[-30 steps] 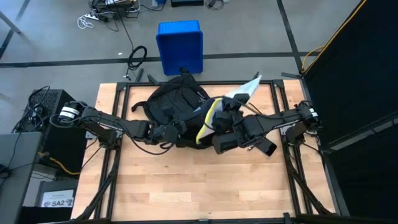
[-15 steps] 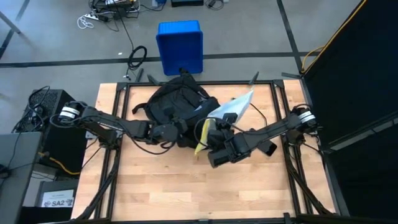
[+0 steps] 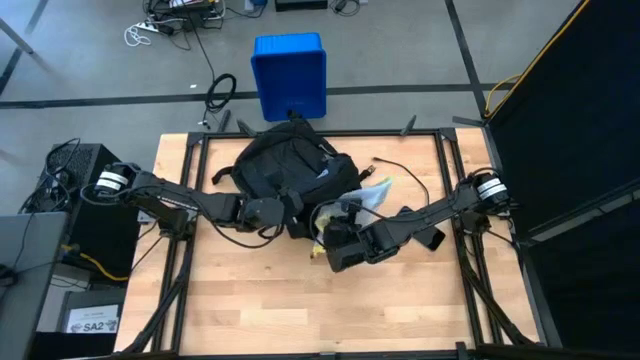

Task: Unpack backpack
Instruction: Put the yellow zip bag into the backpack

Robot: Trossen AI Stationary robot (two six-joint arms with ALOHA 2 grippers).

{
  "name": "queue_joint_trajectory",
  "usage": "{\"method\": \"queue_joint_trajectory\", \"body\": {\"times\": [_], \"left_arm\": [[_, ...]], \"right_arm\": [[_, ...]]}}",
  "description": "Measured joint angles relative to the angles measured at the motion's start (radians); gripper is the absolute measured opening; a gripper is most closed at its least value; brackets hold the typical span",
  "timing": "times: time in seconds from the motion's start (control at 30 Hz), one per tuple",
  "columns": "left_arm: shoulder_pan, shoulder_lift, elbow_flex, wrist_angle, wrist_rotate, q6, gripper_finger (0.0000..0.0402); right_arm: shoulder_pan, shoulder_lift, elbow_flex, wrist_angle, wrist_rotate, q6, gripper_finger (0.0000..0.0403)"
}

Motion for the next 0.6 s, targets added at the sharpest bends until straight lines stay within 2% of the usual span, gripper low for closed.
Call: {"method": "queue_joint_trajectory", "body": {"times": [0.1, 0.37, 0.6], "left_arm": [[0.000, 0.000, 0.000, 0.047, 0.030, 0.022, 0.0000], [0.002, 0.000, 0.002, 0.201, 0.236, 0.077, 0.0000], [-0.001, 0.000, 0.015, 0.147, 0.204, 0.049, 0.0000]], "right_arm": [[-0.011, 0.000, 0.000, 0.084, -0.003, -0.067, 0.0000], [-0.112, 0.000, 0.000, 0.196, -0.042, -0.191, 0.0000], [-0.228, -0.001, 0.002, 0.192, -0.088, -0.204, 0.0001]]}}
